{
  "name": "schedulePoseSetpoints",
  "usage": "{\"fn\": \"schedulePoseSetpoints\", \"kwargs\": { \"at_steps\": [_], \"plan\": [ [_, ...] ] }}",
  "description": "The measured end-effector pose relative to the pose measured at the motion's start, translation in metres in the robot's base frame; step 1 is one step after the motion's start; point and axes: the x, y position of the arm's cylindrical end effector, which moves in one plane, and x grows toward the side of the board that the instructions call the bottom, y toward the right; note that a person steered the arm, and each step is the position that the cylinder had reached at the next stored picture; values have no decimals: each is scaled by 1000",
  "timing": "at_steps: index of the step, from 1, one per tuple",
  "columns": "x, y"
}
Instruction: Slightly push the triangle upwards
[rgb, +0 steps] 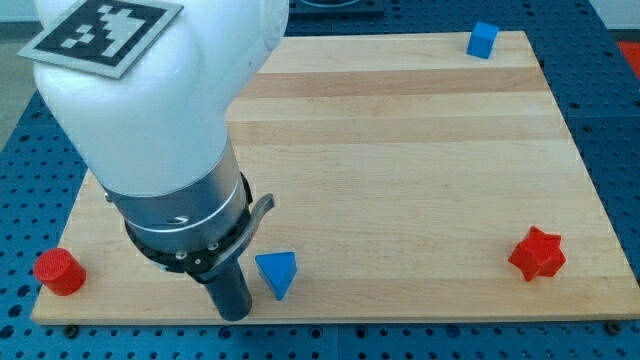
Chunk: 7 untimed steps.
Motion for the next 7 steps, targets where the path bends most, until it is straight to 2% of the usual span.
{"fn": "schedulePoseSetpoints", "kwargs": {
  "at_steps": [2,4,6,7],
  "plan": [
    [-15,30],
    [-35,30],
    [-38,55],
    [-54,62]
  ]
}}
